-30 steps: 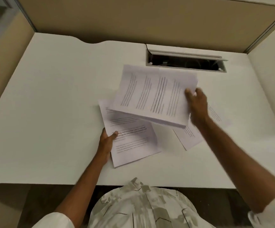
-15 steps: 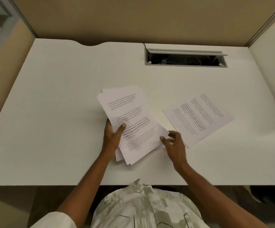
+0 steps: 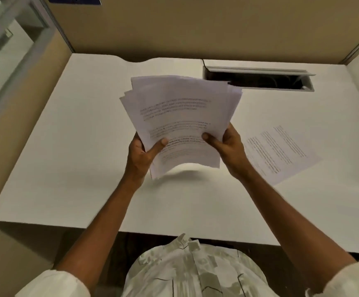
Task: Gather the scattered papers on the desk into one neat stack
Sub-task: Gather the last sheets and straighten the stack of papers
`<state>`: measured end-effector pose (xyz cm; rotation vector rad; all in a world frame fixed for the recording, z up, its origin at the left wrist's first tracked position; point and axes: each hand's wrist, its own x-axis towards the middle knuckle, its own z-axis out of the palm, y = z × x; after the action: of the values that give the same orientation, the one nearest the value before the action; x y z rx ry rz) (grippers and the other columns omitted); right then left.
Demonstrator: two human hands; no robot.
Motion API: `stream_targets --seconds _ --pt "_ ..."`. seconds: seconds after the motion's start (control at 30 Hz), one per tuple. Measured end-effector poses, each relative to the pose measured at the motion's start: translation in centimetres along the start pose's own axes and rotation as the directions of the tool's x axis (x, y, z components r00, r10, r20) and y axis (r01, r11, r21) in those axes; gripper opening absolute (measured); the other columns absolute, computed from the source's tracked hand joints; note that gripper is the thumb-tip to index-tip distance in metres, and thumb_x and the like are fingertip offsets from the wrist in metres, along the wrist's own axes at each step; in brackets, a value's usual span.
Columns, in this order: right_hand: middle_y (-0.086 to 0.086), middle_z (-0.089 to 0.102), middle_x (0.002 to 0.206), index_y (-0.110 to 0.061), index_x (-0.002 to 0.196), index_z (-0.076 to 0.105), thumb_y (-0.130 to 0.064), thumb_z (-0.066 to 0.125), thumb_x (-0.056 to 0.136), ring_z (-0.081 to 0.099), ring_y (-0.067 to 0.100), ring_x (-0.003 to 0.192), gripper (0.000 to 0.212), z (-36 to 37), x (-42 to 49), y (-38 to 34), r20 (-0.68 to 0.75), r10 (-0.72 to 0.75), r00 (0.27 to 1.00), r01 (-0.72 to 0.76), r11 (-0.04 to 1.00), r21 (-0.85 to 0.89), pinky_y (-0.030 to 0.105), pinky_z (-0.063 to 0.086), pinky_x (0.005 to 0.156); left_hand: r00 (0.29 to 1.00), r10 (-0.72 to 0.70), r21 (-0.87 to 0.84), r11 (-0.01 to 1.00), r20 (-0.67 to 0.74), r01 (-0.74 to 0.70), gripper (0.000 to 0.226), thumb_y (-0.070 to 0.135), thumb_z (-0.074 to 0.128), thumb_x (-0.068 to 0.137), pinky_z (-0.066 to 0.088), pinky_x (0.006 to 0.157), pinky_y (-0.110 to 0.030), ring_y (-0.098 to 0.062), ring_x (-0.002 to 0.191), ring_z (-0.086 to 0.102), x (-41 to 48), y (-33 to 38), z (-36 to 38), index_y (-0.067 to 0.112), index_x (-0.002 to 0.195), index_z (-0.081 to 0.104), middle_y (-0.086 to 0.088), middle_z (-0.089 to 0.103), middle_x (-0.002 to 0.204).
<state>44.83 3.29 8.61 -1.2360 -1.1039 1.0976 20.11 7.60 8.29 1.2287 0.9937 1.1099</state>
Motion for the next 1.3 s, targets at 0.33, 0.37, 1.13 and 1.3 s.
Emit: stream_targets --seconds 0.33,0.37,1.13,1.3 --pt "0.004 0.074 0.120 -0.024 0.132 0.066 -0.017 0.084 0.086 0.071 0.024 0.112 0.049 1.5 -3.4 2.1 -0.055 0.094 0.994 -0.092 0.995 0.035 0.043 0.063 0.091 0.990 -0.090 -0.011 0.996 -0.107 0.089 0.050 0.050 0.089 0.072 0.061 0.084 -0.035 -0.018 0.108 0.071 -2.2 -1.8 2.3 0.038 0.117 0.071 0.003 0.076 0.114" --pt "0.001 0.075 0.118 -0.026 0.130 0.067 -0.018 0.084 0.087 0.072 0.021 0.111 0.046 1.3 -3.4 1.7 -0.066 0.065 0.996 -0.063 0.997 0.032 0.037 0.063 0.087 0.993 -0.060 0.002 0.998 -0.098 0.060 0.051 0.050 0.089 0.071 0.061 0.083 -0.033 -0.017 0.109 0.071 -2.3 -1.5 2.1 0.040 0.117 0.071 0.003 0.076 0.114" --pt "0.004 0.056 0.151 -0.014 0.146 0.054 -0.045 0.080 0.088 0.050 0.023 0.140 0.070 -6.4 -7.5 9.2 -0.211 -0.011 0.977 -0.152 0.656 -0.739 0.041 0.041 0.116 0.985 -0.093 0.119 0.987 -0.147 0.111 0.016 0.054 0.074 0.089 0.058 0.074 -0.014 -0.001 0.096 0.074 -2.7 -4.4 2.3 0.053 0.105 0.074 0.020 0.078 0.106" --pt "0.014 0.037 0.166 -0.009 0.155 0.043 -0.058 0.057 0.099 0.030 0.037 0.155 0.076 -10.7 -9.0 12.4 -0.260 0.105 0.960 -0.279 0.271 -0.921 0.054 0.028 0.124 0.960 -0.250 0.152 0.951 -0.129 0.268 0.027 0.040 0.076 0.090 0.061 0.090 -0.040 -0.016 0.103 0.075 -1.0 -7.0 1.6 0.033 0.117 0.073 0.008 0.079 0.113"
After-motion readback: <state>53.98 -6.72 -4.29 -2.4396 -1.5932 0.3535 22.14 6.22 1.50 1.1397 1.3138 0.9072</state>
